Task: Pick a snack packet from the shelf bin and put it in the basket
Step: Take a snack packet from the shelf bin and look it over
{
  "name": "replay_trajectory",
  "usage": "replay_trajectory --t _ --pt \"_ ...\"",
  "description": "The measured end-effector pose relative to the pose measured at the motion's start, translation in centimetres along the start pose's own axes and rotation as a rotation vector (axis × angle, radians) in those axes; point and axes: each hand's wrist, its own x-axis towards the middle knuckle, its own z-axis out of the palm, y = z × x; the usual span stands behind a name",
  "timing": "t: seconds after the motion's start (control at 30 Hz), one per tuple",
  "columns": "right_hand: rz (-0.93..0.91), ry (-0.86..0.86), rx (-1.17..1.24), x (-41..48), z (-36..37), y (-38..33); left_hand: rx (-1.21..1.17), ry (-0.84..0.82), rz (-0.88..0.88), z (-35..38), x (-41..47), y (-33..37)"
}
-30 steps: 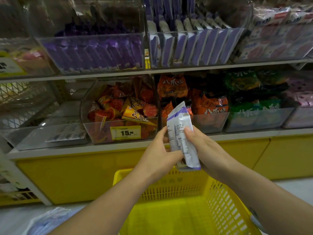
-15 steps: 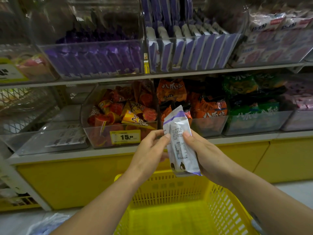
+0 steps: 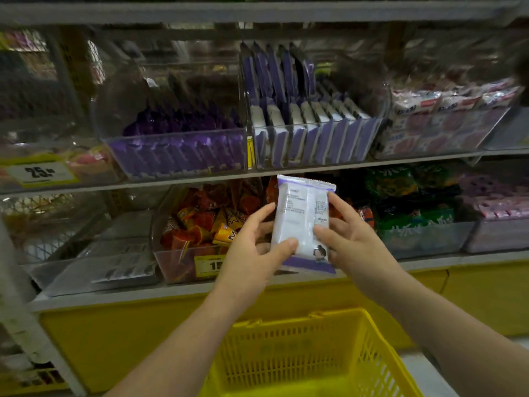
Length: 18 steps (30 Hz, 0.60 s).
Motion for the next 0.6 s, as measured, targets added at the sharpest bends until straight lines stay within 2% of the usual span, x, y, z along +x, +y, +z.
replay_trajectory --t 0.1,0.17,0.3,0.37,0.5,0.6 --pt "0.011 -0.006 0.231 1.3 0.3 -3.6 0.078 -0.01 0.177 0.3 0.8 3.3" --pt "0.005 -0.043 0.361 2.2 0.8 -6.1 0.151 0.054 0.262 0.3 1.8 5.6" --pt "0.007 -0.157 0.392 4.7 1.5 -10.4 0.228 0.163 0.4 -0.3 4.4 9.8" --pt "0.008 -0.17 0.26 6.2 1.7 -11.9 0.295 0.189 0.433 -1.0 5.9 11.4" --pt "-0.117 -0.037 -0.253 9.5 0.9 -14.0 0.445 0.209 0.479 -2.7 9.6 14.0" --pt "-0.181 -0.163 -0.441 11.2 0.1 -15.5 0.515 0.186 0.49 -3.4 12.7 15.7"
